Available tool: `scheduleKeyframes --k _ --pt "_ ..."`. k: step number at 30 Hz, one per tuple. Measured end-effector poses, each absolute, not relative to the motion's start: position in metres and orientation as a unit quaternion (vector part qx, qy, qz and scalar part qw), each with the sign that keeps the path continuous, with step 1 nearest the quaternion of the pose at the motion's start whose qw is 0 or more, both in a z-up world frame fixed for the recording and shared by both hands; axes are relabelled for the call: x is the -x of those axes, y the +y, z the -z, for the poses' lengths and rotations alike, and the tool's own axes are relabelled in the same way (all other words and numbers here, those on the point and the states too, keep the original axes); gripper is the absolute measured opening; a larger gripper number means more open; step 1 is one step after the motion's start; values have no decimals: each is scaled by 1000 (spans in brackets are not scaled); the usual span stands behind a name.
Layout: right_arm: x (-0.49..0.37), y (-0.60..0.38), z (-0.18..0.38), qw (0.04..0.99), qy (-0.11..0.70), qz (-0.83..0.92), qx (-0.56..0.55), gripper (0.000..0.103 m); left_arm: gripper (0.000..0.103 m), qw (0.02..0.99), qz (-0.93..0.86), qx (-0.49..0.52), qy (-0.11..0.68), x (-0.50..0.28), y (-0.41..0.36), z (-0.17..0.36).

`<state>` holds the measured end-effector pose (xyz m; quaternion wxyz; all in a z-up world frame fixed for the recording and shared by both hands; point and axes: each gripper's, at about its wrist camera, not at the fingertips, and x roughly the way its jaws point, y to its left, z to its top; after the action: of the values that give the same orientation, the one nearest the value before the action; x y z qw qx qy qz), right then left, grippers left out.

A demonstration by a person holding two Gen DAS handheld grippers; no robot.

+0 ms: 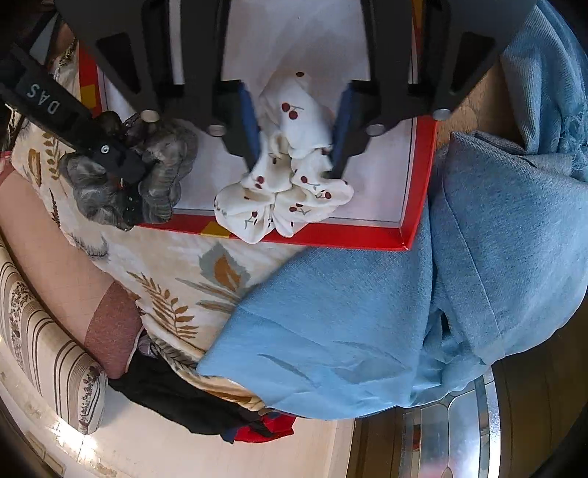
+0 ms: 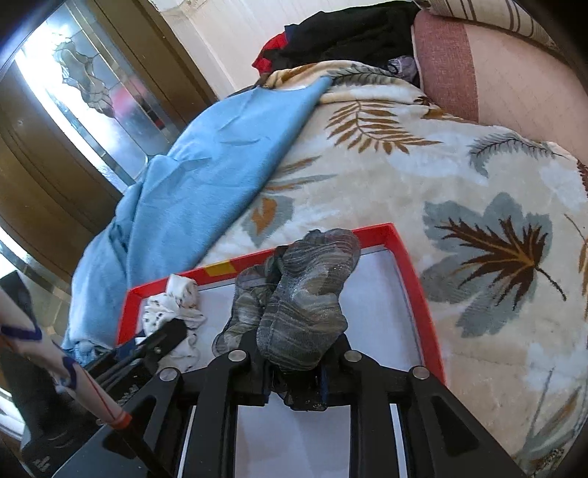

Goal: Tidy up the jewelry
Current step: 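Carry both scrunchies over the red-rimmed box tray with both grippers, then open both grippers to drop the scrunchies into the tray, then move the left gripper to the leopard bracelet while the right approaches the black claw clip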

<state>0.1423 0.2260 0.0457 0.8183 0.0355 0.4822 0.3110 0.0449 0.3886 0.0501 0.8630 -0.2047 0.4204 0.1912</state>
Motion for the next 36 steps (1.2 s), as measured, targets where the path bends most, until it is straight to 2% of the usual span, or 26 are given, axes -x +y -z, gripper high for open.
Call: scheduleKeyframes --k 1,3,5,19,28,36 --pt "-143 225 -45 819 483 -307 -34 35 43 864 -191 205 419 -45 389 -50" --pt "-144 221 -45 820 483 -305 -41 52 49 865 -188 210 414 -44 390 -51" --pt "-143 216 -48 822 482 -300 -47 60 50 868 -187 214 408 -41 391 -54" --pt "-92 130 -91 836 440 -307 -116 60 51 896 -165 193 363 0 349 -96" --pt "-35 32 -101 851 412 -291 -145 61 51 913 -84 163 366 15 258 -111" --pt "1 -103 -102 882 372 -222 -188 61 52 907 -6 111 406 7 162 -96"
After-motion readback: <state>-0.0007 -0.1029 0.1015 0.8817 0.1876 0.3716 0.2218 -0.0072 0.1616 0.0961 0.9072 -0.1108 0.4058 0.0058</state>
